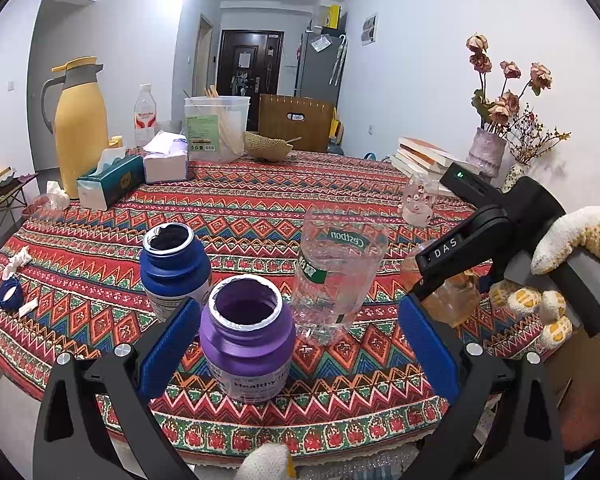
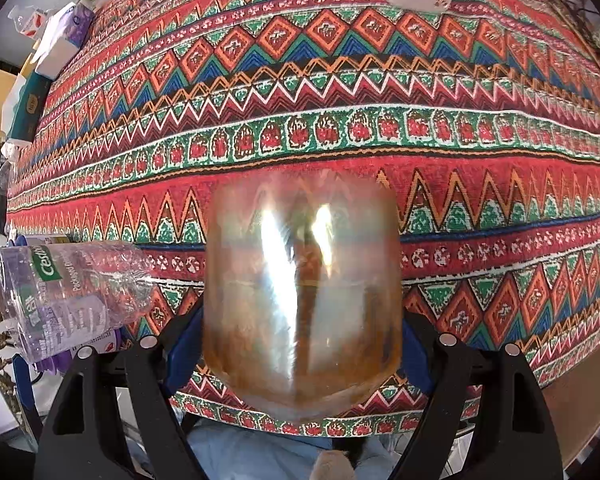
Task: Flip cup upright
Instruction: 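Rotate the amber cup upright in the right gripper, opening facing up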
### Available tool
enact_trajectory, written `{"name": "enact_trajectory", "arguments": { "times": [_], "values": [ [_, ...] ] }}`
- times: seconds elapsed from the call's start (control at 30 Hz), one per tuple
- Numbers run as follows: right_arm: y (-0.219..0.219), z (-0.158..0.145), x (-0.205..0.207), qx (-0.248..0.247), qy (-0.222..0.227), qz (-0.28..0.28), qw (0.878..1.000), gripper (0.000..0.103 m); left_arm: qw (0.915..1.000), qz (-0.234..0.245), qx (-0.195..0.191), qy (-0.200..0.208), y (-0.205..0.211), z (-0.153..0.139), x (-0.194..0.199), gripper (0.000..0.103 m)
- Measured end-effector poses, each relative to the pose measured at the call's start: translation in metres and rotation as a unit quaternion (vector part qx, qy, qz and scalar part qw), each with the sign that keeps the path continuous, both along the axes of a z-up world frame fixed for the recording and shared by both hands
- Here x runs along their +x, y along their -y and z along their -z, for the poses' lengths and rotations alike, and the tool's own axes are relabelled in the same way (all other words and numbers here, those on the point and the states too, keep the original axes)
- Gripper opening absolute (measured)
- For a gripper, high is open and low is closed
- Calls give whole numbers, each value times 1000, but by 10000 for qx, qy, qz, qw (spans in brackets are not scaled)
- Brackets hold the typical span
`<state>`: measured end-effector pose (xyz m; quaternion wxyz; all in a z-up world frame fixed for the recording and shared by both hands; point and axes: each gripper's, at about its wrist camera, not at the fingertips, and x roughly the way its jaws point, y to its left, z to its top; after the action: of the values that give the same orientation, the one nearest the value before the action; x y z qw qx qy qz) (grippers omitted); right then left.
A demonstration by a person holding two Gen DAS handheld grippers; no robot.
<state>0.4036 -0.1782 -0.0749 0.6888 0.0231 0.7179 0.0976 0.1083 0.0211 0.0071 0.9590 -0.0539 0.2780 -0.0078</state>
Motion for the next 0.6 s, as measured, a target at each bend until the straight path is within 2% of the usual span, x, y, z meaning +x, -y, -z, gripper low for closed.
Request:
{"name": "enact_trajectory", "arguments": {
  "times": [0.17, 0.37, 0.6],
  "values": [
    [4, 12, 18, 71, -343, -70, 9994, 85, 10000, -24, 44, -14, 0, 0, 1, 96],
    [28, -2, 49, 399, -157, 88, 9990, 85, 9999, -44, 93, -51, 1, 0, 4, 96],
    [45, -16, 75, 526, -78, 30, 9986, 85, 9998, -40, 145, -94, 4, 0, 7, 96]
  ]
}}
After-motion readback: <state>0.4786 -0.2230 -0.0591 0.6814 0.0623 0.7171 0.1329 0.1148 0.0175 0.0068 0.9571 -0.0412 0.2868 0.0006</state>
